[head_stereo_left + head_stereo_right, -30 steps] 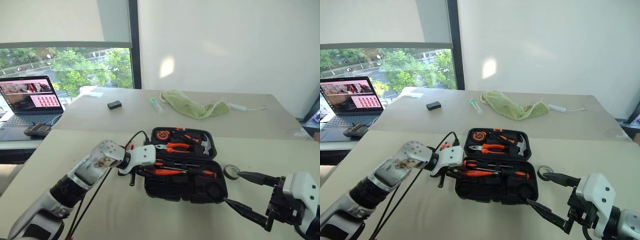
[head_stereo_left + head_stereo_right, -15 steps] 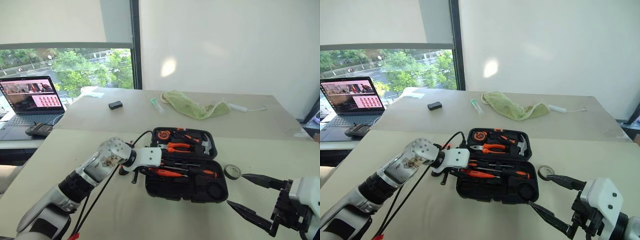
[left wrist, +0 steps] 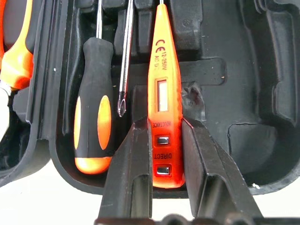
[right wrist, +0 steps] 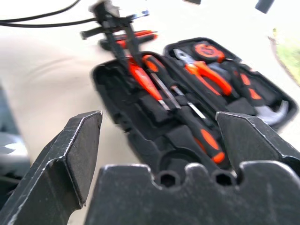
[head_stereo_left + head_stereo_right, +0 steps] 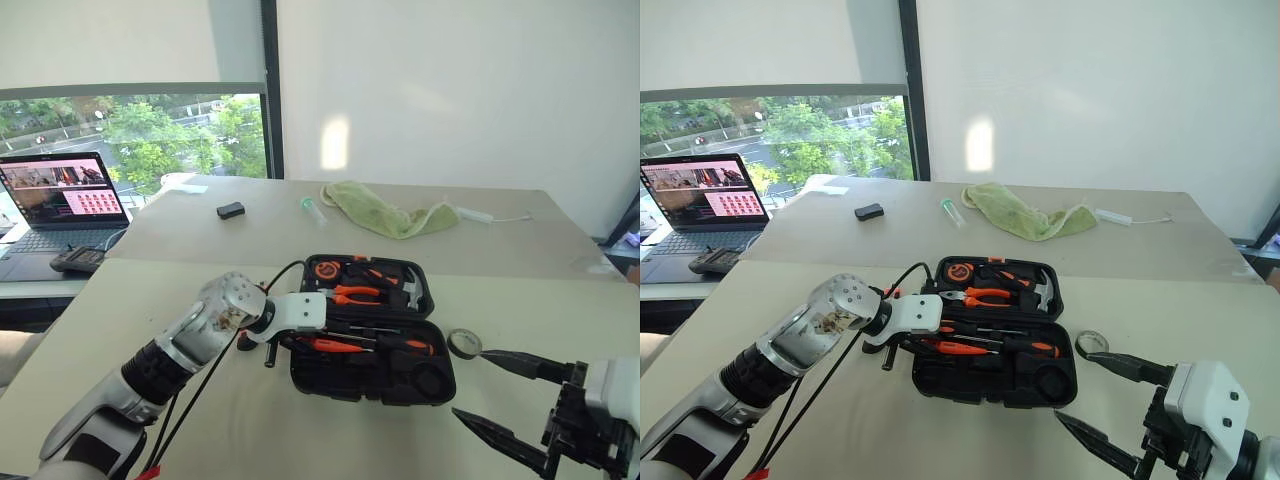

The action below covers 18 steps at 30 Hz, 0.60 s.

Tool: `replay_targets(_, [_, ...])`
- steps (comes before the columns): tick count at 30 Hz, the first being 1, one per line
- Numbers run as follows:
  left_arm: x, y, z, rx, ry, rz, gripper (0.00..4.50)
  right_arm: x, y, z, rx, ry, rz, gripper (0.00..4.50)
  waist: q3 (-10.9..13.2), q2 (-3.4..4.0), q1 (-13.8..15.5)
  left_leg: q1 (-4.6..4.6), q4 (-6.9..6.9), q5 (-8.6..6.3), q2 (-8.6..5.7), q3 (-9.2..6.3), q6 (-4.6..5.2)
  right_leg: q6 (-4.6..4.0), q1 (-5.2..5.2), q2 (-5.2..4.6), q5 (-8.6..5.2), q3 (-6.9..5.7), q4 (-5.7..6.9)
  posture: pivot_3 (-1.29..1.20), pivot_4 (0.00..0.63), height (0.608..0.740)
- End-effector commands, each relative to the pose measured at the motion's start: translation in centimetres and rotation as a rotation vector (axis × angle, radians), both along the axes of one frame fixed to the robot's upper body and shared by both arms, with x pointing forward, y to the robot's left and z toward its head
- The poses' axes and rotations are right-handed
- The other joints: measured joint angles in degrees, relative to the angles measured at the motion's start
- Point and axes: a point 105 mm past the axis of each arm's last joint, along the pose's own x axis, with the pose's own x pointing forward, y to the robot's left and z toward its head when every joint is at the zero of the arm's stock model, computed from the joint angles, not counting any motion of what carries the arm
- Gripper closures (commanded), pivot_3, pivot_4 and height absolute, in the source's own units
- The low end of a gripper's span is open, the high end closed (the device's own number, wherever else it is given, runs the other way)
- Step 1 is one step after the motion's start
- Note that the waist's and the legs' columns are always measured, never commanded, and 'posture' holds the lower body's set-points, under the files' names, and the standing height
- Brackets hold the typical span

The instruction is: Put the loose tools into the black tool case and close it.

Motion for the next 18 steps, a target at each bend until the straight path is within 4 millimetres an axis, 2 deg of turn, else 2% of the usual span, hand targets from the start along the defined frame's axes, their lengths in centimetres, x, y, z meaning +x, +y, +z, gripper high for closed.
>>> replay_targets(1, [0.0, -0.1, 0.1, 0.022, -0.012, 0.001, 4.08, 0.3, -0.6, 0.7, -0.025, -0.016, 0.026, 0.00, 0.00, 0.00, 0.03, 0.00, 0.00, 0.00, 0.00, 0.00, 0.00, 0.00, 0.00, 0.00, 0.00, 0.00, 0.00, 0.00, 0.150, 0.740])
replay_targets(6, [0.0, -0.2, -0.2, 0.016, -0.013, 0.012, 4.08, 1.0, -1.3, 0.8, -0.038, -0.013, 0.037, 0.00, 0.00, 0.00, 0.05, 0.00, 0.01, -0.01, 0.00, 0.00, 0.01, 0.00, 0.00, 0.00, 0.00, 0.00, -0.01, 0.00, 0.150, 0.740])
replay_targets(11, [0.4, -0.2, -0.5, 0.006, -0.028, 0.025, 4.08, 1.1, -1.2, 0.9, -0.038, -0.016, 0.051, 0.00, 0.00, 0.00, 0.13, -0.02, 0.03, -0.01, -0.01, 0.00, 0.02, 0.01, 0.01, -0.02, 0.01, 0.00, -0.01, 0.00, 0.150, 0.740])
replay_targets(12, [0.2, -0.3, -0.5, 0.003, -0.029, 0.012, 3.07, 1.1, -1.1, 0.9, -0.038, -0.016, 0.052, 0.00, 0.00, 0.00, 0.14, -0.02, 0.04, -0.02, -0.01, 0.00, 0.03, 0.01, 0.02, -0.02, 0.01, 0.00, -0.01, 0.00, 0.150, 0.740])
replay_targets(13, [0.0, -0.4, -0.3, -0.013, -0.021, 0.005, 2.91, 1.0, -1.1, 1.0, -0.037, -0.015, 0.052, 0.00, 0.00, 0.00, 0.16, -0.02, 0.06, -0.02, -0.01, 0.00, 0.03, 0.02, 0.02, -0.02, 0.01, 0.00, -0.01, 0.00, 0.150, 0.740])
replay_targets(14, [0.1, -0.6, 0.2, -0.040, -0.028, 0.007, 2.45, 1.0, -1.1, 1.0, -0.037, -0.016, 0.052, 0.00, 0.00, 0.00, 0.17, -0.01, 0.06, -0.02, -0.01, -0.01, 0.03, 0.02, 0.03, -0.02, 0.02, -0.01, -0.01, 0.00, 0.150, 0.740])
replay_targets(16, [0.0, -0.6, 1.5, -0.103, -0.053, 0.004, 1.81, 0.9, -1.1, 1.0, -0.035, -0.017, 0.051, 0.00, 0.00, 0.00, 0.13, -0.02, 0.05, -0.02, -0.01, -0.01, 0.04, 0.02, 0.02, -0.03, 0.02, 0.00, -0.01, 0.00, 0.150, 0.740])
replay_targets(18, [-0.3, -0.2, 2.6, -0.154, -0.056, -0.001, 1.81, 0.8, -1.1, 1.1, -0.032, -0.019, 0.046, 0.00, 0.00, 0.00, 0.10, -0.06, 0.05, -0.02, 0.00, -0.01, 0.04, 0.02, -0.02, -0.03, 0.02, 0.00, -0.02, 0.00, 0.150, 0.740])
